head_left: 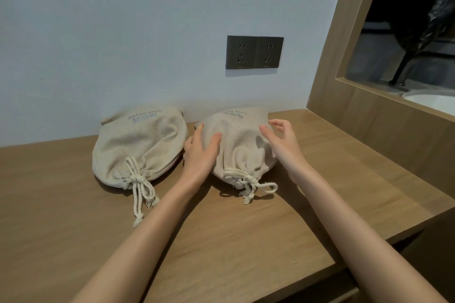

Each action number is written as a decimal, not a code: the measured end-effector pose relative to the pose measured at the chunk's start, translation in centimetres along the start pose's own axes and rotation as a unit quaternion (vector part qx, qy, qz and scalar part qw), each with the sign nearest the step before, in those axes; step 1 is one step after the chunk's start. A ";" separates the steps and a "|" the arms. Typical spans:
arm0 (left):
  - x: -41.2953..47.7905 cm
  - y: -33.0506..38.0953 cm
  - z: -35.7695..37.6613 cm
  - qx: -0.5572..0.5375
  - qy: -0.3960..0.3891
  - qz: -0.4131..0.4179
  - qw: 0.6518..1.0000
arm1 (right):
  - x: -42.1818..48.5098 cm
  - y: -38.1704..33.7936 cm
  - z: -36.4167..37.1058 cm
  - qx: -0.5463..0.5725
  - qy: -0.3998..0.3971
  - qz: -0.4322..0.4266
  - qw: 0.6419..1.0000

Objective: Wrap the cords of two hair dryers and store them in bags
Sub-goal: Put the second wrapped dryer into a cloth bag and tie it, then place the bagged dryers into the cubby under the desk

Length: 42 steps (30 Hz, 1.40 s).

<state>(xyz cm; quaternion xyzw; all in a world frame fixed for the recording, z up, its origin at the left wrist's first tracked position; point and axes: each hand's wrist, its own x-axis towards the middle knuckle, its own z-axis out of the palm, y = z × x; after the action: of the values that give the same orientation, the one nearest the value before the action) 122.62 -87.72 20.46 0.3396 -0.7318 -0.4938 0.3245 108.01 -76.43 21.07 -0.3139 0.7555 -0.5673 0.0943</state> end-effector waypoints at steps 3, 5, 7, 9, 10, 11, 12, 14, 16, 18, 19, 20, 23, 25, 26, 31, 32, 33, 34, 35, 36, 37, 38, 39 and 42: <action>1.3 -0.4 0.8 -0.016 0.006 -0.012 1.000 | 1.8 0.2 1.6 -0.034 -0.041 0.018 0.998; 2.1 -0.5 1.3 -0.030 0.016 -0.001 0.999 | 2.5 0.3 2.3 -0.043 -0.044 0.025 0.998; 2.7 -0.7 1.8 -0.051 0.027 0.009 0.998 | 2.8 0.5 2.8 -0.056 -0.041 0.025 0.997; 3.1 -0.7 2.3 -0.050 0.041 0.012 0.998 | 2.9 0.7 3.0 -0.044 -0.034 0.023 0.998; 3.2 -0.8 2.6 -0.044 0.047 0.015 0.998 | 3.0 0.9 3.1 -0.029 -0.029 0.021 0.999; 3.3 -0.8 2.8 -0.041 0.049 0.017 0.998 | 3.1 1.0 3.1 -0.011 -0.026 0.019 0.999; 3.4 -0.9 3.0 -0.044 0.049 0.021 0.998 | 3.2 1.0 3.0 0.004 -0.027 0.020 0.999; 3.6 -0.9 3.2 -0.056 0.047 0.026 0.997 | 3.4 1.1 2.8 0.027 -0.026 0.030 0.999; 3.7 -1.0 3.2 -0.086 0.041 0.022 0.995 | 3.6 1.1 2.9 0.045 -0.021 0.042 0.998; 3.9 -0.9 3.1 -0.137 0.030 0.005 0.990 | 3.6 1.2 3.0 0.054 -0.008 0.044 0.998; 4.0 -0.9 3.0 -0.165 0.024 -0.005 0.986 | 3.6 1.3 3.0 0.059 0.000 0.044 0.997; 4.0 -0.8 2.9 -0.185 0.019 -0.012 0.982 | 3.5 1.4 3.1 0.063 0.008 0.041 0.997; 3.8 -0.7 2.5 -0.186 0.008 0.006 0.982 | 3.3 1.5 3.2 0.083 0.025 0.043 0.995; 3.7 -0.7 2.3 -0.183 0.008 0.019 0.983 | 3.2 1.5 3.2 0.107 0.031 0.065 0.992; 3.5 -0.8 2.3 -0.182 0.010 0.022 0.983 | 3.1 1.4 3.2 0.122 0.033 0.081 0.989; 2.4 -0.3 2.0 -0.188 0.028 0.047 0.981 | 1.8 0.8 2.5 0.217 0.012 0.134 0.967; 2.1 -0.2 2.0 -0.191 0.031 0.055 0.980 | 1.5 0.6 2.4 0.252 0.006 0.143 0.957; 1.9 0.1 1.9 -0.193 0.035 0.065 0.978 | 1.1 0.4 2.3 0.286 0.002 0.148 0.947; 1.6 0.4 1.8 -0.196 0.039 0.074 0.977 | 0.7 0.1 2.3 0.311 0.001 0.149 0.938; 1.3 0.8 1.7 -0.199 0.041 0.083 0.976 | 0.4 -0.1 2.2 0.329 0.002 0.145 0.933; 1.0 1.1 1.5 -0.203 0.043 0.089 0.974 | 0.0 -0.4 2.0 0.341 0.003 0.136 0.930; 0.6 1.5 1.4 -0.208 0.046 0.096 0.972 | -0.4 -0.7 1.9 0.348 0.005 0.123 0.930; 0.2 1.8 1.3 -0.213 0.048 0.103 0.970 | -0.8 -1.1 1.6 0.352 0.008 0.107 0.930; -0.3 2.2 1.1 -0.218 0.048 0.112 0.968 | -1.3 -1.4 1.3 0.354 0.010 0.091 0.931; -2.2 3.4 0.7 -0.219 0.048 0.153 0.962 | -3.1 -2.5 0.1 0.347 0.018 0.046 0.937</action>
<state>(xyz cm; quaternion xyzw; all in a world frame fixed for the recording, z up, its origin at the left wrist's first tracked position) 122.68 -84.59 23.14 0.1671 -0.6324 -0.5700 0.4972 111.44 -75.11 22.64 -0.2164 0.5267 -0.7950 0.2092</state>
